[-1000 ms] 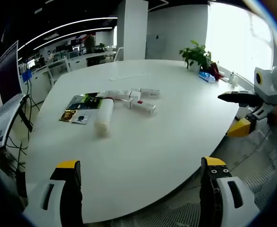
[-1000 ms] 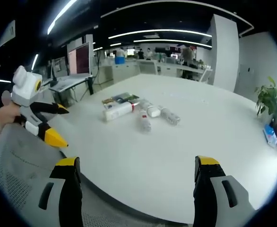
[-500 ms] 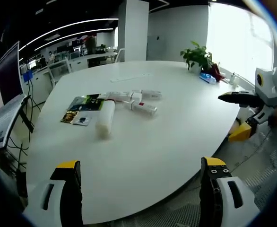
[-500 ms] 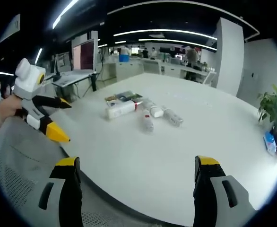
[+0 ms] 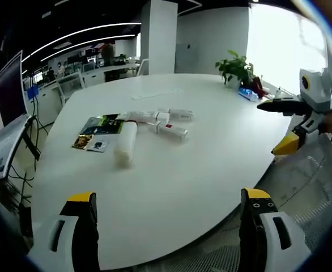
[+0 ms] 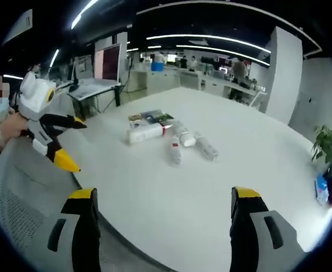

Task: Arrange the skincare products in the storage area until every visible bottle or jar stands upright without overlapping.

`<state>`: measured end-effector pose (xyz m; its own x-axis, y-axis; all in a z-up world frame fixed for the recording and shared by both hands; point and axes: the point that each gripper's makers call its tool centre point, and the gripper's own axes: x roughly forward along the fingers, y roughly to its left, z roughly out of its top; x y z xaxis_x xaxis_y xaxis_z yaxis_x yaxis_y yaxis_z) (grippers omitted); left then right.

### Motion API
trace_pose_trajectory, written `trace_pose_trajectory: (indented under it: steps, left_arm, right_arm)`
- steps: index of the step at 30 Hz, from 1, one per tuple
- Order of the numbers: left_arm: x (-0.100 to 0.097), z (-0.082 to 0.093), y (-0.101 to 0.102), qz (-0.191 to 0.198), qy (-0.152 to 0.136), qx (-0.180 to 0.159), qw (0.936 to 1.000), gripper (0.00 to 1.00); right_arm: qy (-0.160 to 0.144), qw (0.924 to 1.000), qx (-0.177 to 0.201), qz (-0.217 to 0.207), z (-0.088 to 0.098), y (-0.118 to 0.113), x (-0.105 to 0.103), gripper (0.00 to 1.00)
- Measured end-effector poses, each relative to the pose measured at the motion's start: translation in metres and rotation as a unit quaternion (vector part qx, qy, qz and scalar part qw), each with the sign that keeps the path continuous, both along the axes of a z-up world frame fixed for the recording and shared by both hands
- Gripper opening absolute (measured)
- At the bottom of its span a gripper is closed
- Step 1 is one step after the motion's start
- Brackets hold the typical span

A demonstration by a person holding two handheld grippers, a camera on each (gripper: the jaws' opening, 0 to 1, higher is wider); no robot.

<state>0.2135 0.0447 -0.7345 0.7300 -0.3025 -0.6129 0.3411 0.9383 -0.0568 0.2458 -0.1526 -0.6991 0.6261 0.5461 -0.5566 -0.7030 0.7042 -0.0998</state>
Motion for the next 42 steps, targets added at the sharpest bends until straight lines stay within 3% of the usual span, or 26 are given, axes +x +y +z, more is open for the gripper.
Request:
trace_pose_trajectory:
  steps: [18,32,42]
  left_arm:
    - [0.003,0.000,0.002,0.004,0.001,0.002,1.0000,0.99]
    - [0.005,-0.001,0.009,0.019,0.001,0.008,0.9998,0.99]
    - [0.005,-0.003,0.012,0.024,0.005,0.011,0.9996,0.99]
  right_arm:
    - [-0.025,0.9973,-0.025,0.064,0.019,0.014,0.053,0.90]
    - [-0.015,0.9915,-0.032,0.126,0.012,0.048,0.083,0.83]
    - [-0.013,0.9874,-0.033,0.154,0.005,0.074,0.091,0.82]
